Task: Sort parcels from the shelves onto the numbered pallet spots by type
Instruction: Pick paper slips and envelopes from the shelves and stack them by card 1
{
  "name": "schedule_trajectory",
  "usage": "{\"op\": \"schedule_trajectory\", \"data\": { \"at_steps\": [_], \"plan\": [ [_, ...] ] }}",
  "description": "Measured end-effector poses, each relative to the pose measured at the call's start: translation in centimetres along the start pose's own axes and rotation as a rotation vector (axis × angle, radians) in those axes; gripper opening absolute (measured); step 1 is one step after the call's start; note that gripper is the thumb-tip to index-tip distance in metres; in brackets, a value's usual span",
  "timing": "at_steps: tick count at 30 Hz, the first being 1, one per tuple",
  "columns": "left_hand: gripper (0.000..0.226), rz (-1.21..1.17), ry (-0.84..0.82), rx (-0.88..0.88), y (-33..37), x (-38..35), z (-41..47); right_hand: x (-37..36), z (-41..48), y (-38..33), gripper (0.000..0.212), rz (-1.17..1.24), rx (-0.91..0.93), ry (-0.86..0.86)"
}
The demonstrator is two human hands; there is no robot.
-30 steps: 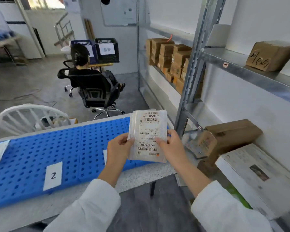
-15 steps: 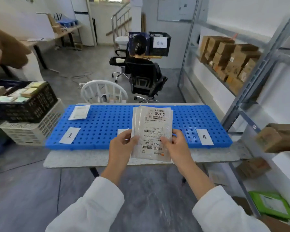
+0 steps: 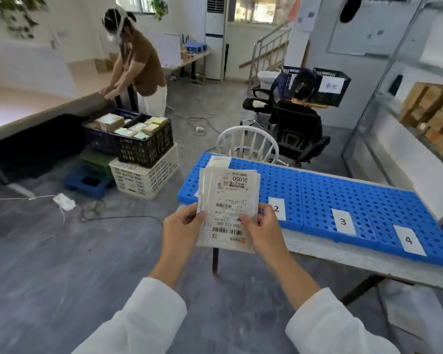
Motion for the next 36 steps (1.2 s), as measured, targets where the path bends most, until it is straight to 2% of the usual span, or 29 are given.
{"op": "schedule_trajectory", "data": {
  "at_steps": [6,13,17,21,28,36],
  "plan": [
    [0.028,-0.048,0.066,-0.02,1.1,4.0,1.0,-3.9,1.1,-2.5,0.03,-0.028,0.048,-0.049],
    [0.024,-0.015,0.102,-0.018,1.4,6.7,6.1,-8.2,5.8,-4.0,0.029,-0.015,0.066,-0.086],
    [0.024,0.004,0.094,-0.024,1.6,6.5,11.0,-9.8,10.5,-4.7,0.035,0.018,0.06,-0.083],
    [0.024,0.055,0.061,-0.022,1.6,5.8,16.4,-10.9,15.7,-5.1,0.028,0.082,0.037,-0.094],
    [0.021,0.176,0.053,-0.011,1.0,6.7,26.4,-14.8,24.4,-6.4,0.029,0.15,0.011,-0.116],
    [0.02,0.112,0.033,0.045,-1.5,5.7,31.4,-14.6,28.7,-6.3,0.026,0.128,0.009,-0.083]
  ]
}}
Point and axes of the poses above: each hand's wrist, its own z-axis towards the middle knuckle, its own x-axis out of the back of the hand, y = z × x, the point moved 7 cm from there along z, towards the middle knuckle, and after that the axes turned 14 degrees about -z, right-handed, at the moved point
